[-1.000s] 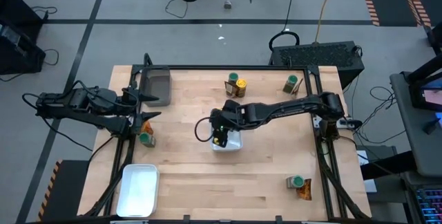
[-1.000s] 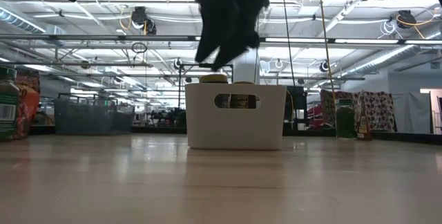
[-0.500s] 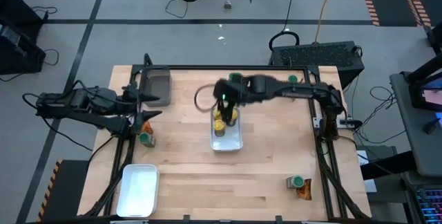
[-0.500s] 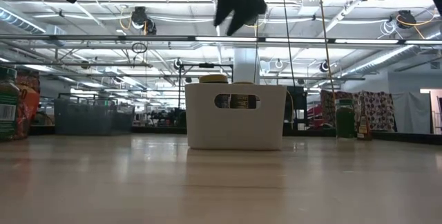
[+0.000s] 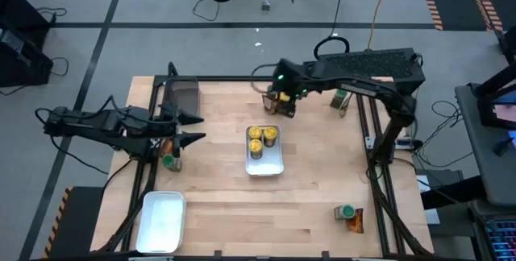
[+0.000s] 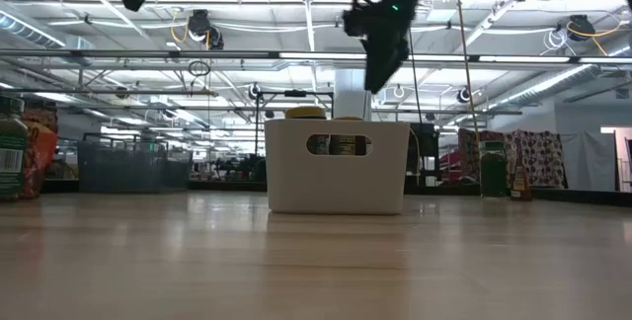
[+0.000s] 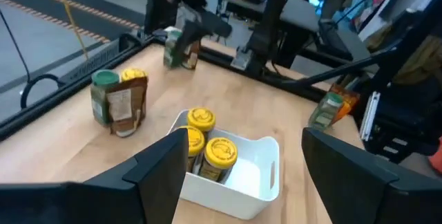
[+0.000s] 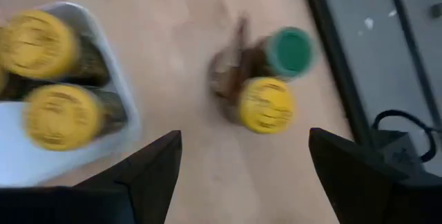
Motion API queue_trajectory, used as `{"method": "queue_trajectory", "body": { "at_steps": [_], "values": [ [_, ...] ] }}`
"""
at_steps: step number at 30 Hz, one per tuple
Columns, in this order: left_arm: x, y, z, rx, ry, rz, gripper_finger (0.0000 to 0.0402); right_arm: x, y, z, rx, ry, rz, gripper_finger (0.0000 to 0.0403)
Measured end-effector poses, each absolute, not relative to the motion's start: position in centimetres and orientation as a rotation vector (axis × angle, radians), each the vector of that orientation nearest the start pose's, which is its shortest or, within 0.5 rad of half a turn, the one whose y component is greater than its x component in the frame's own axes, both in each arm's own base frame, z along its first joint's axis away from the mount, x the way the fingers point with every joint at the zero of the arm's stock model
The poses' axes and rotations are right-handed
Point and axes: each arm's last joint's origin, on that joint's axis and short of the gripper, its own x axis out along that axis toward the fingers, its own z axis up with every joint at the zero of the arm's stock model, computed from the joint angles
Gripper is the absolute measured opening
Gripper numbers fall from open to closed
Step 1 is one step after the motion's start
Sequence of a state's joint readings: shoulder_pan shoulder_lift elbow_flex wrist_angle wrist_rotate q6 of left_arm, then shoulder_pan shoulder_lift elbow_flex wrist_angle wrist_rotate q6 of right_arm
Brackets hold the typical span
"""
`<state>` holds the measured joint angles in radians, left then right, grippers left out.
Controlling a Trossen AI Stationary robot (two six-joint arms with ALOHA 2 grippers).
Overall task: Sort spices by type
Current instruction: Put the yellow spice bottle into the top white bin
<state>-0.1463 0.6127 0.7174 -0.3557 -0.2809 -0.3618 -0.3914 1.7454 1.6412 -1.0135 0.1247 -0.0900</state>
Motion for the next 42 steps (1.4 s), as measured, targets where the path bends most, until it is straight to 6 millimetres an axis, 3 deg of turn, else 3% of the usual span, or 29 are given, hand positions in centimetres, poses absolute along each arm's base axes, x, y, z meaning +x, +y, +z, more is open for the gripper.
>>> {"method": "queue_trajectory", "body": {
  "at_steps": [6, 14, 17, 26, 42],
  "values": [
    [14.4, -1.0, 32.1, -0.284, 0.151, 0.276, 0.0286, 29.7, -15.4, 29.8, 0.000, 0.963, -0.298, 0.0297],
    [16.0, -0.4, 32.1, -0.227, 0.116, 0.387, 0.0286, 28.1, -17.3, 25.7, -0.067, 1.015, -0.206, 0.0297],
    [16.1, 0.0, 32.0, -0.228, 0.115, 0.410, 0.0286, 28.1, -17.8, 25.0, -0.076, 1.009, -0.181, 0.0297],
    [15.2, 1.1, 32.6, -0.206, 0.096, 0.360, 0.0286, 28.3, -18.8, 25.3, -0.052, 0.891, -0.159, 0.0297],
    [15.1, 2.4, 31.7, -0.228, 0.126, 0.304, 0.0286, 30.4, -20.3, 20.7, -0.001, 0.972, -0.210, 0.0297]
  ]
}}
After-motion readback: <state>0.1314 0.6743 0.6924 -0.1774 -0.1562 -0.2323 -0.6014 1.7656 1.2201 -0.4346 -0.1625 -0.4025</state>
